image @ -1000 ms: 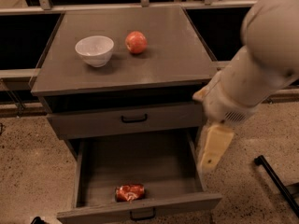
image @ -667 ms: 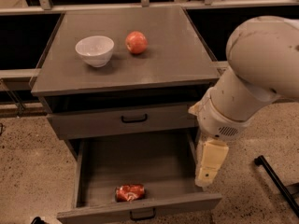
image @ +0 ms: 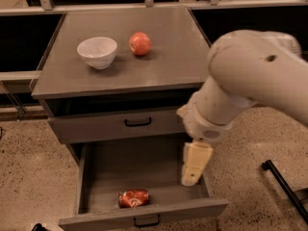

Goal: Pick coke can from middle drawer and place on counter

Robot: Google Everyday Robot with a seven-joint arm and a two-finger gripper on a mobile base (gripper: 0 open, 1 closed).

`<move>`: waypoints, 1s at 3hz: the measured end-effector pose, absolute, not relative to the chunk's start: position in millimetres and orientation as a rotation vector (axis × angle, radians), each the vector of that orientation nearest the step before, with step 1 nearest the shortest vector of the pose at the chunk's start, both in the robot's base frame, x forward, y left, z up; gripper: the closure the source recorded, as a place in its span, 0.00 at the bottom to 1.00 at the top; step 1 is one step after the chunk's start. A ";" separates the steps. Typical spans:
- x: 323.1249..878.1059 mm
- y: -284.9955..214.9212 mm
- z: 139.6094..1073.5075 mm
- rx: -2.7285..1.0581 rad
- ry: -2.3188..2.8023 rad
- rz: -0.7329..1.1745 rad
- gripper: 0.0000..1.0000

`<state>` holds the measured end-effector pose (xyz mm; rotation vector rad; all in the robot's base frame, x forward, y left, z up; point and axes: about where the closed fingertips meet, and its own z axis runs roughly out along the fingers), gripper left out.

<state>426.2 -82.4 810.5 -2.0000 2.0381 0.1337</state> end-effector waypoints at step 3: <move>482.4 22.6 678.3 -1.924 1.889 0.281 0.00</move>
Offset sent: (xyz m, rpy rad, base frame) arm 0.0727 0.0948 -0.1740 0.3782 -0.1538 0.1363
